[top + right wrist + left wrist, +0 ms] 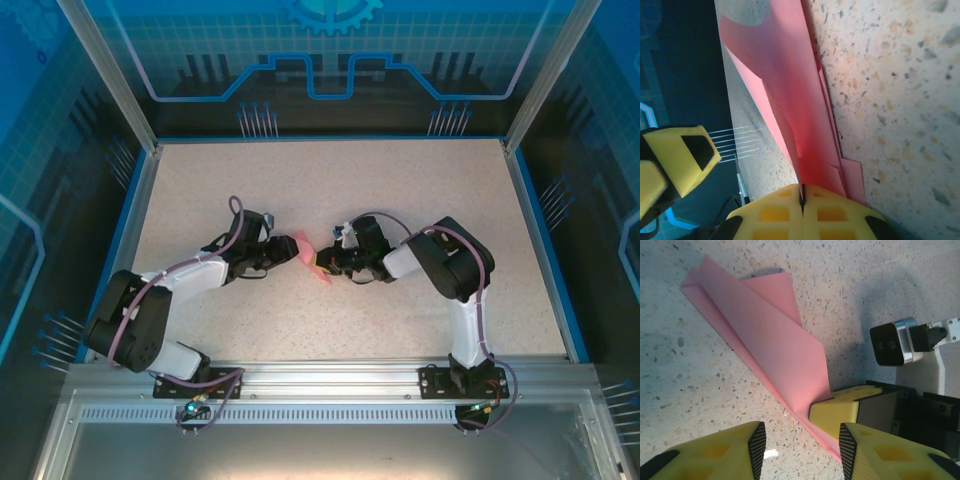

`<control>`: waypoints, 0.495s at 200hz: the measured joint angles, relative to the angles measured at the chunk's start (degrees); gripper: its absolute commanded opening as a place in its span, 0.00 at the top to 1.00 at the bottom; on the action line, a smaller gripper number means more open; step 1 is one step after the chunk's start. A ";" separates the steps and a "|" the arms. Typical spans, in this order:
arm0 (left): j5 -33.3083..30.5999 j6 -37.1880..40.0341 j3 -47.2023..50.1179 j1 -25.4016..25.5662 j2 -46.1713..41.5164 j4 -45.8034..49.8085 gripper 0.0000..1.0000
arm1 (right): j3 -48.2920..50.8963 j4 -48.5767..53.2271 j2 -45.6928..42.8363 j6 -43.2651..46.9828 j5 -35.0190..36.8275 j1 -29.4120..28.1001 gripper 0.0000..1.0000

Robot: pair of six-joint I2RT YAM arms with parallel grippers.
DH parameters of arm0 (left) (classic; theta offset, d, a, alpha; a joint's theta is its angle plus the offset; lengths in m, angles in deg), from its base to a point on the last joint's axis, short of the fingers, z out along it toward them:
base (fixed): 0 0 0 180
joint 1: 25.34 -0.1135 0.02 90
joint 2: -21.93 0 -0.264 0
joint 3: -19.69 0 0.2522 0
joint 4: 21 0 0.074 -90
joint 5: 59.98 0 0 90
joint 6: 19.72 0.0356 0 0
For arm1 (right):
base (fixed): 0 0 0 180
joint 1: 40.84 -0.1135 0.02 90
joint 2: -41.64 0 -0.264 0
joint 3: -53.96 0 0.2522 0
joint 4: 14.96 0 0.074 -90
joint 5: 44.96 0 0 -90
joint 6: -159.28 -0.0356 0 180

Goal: Fold a paper plane with a square sheet of paper (pick it up from the middle)
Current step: Fold the wing for the fifth time at the center of the table.

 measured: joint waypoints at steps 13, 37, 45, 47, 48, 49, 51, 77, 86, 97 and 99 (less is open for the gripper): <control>0.17 0.04 0.00 0.33 0.83 -0.76 0.60 | 0.00 -0.13 0.09 -1.38 -0.11 0.22 1.00; 0.42 0.76 -0.04 0.87 2.60 -2.03 0.65 | 0.00 -0.20 0.11 -3.10 -0.15 0.63 1.00; 0.48 0.94 -0.04 1.03 3.23 -2.56 0.67 | 0.00 -0.24 0.11 -3.58 -0.17 0.81 1.00; 0.50 1.03 -0.07 1.07 3.37 -2.64 0.67 | 0.00 -0.24 0.11 -3.67 -0.17 0.81 1.00; 0.50 1.01 -0.07 1.09 3.41 -2.71 0.68 | 0.00 -0.26 0.11 -3.72 -0.20 0.83 1.00; 0.55 1.01 -0.07 1.11 3.54 -2.80 0.68 | 0.00 -0.26 0.11 -3.76 -0.20 0.83 1.00; 0.59 1.01 -0.07 1.16 3.74 -2.93 0.68 | 0.00 -0.31 0.11 -3.89 -0.22 0.87 1.00; 1.29 1.03 -0.72 1.46 5.90 -4.26 0.74 | 0.00 -0.74 0.20 -5.35 -0.37 1.18 1.00; 1.64 1.05 -1.05 1.62 6.82 -5.14 0.75 | 0.00 -1.05 0.28 -5.88 -0.50 1.25 1.00; 2.08 1.03 -1.36 1.77 7.74 -6.16 0.76 | 0.00 -1.25 0.35 -6.36 -0.70 1.33 1.00; 2.14 1.03 -1.40 1.79 7.89 -6.32 0.76 | 0.00 -1.31 0.39 -6.47 -0.70 1.36 1.00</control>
